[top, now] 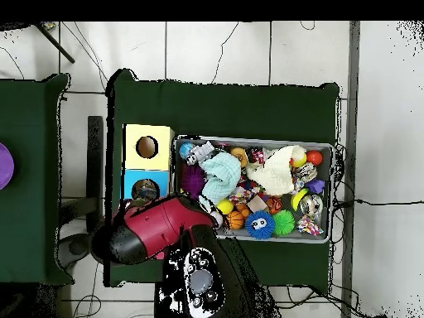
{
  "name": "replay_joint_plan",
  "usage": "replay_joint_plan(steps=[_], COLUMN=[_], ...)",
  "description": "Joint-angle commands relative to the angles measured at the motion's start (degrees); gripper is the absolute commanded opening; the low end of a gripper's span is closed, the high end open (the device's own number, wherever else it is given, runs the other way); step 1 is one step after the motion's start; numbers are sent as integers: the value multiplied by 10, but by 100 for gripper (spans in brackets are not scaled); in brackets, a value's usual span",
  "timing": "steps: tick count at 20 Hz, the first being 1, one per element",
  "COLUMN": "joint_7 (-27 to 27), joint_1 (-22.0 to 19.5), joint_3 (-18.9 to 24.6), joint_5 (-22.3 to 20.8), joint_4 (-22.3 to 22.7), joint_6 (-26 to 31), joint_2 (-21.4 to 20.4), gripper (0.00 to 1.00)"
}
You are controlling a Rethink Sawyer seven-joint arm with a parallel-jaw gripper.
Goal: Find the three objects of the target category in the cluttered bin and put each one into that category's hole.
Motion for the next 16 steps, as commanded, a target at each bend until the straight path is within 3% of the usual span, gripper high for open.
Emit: replay_joint_plan(steps=[1, 7, 16], joint_7=[13, -10, -12], joint_1=[-18, -38, -50], joint_3=[11, 37, 50], joint_5=[7, 24, 28], joint_4=[9, 44, 57], joint_6=[8, 27, 30], joint_2=[13, -29, -42], gripper=[100, 100, 100])
